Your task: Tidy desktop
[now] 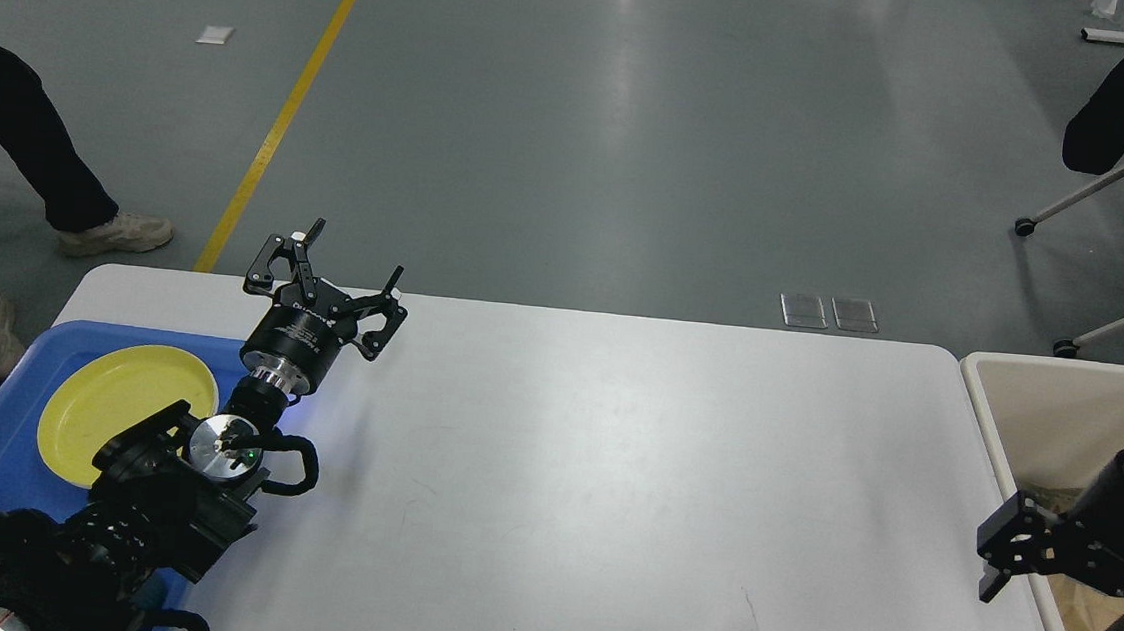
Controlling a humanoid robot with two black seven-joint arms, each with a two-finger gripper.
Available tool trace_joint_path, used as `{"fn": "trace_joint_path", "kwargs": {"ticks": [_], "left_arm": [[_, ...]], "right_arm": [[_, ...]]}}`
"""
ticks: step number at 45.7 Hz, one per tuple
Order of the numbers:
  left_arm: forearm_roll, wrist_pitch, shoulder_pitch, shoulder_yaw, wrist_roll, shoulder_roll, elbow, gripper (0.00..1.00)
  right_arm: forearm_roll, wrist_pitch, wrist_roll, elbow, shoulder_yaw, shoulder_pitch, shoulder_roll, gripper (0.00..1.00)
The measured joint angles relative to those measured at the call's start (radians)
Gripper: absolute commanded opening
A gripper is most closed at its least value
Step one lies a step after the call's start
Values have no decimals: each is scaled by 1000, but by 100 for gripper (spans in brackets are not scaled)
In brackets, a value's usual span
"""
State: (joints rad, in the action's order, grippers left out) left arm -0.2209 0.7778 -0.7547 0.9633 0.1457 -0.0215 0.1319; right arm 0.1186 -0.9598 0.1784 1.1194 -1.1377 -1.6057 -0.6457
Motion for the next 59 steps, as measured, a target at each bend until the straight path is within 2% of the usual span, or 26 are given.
{"fn": "trace_joint_path", "kwargs": {"ticks": [9, 21, 36, 48, 59], "left_arm": [[0, 0, 0, 0, 0, 0, 0, 97], [0, 0, 0, 0, 0, 0, 0, 97], [0, 0, 0, 0, 0, 0, 0, 97], [0, 0, 0, 0, 0, 0, 0, 97], [0, 0, 0, 0, 0, 0, 0, 97]], "right_arm": [[-18, 0, -2, -17, 52, 160, 41, 100], [-19, 0, -4, -180, 174, 400, 164, 100], [-19, 0, -5, -323, 217, 441, 297, 100], [-18, 0, -5, -319, 213, 441, 259, 100], [-8, 0, -2, -244, 203, 423, 164, 100]]}}
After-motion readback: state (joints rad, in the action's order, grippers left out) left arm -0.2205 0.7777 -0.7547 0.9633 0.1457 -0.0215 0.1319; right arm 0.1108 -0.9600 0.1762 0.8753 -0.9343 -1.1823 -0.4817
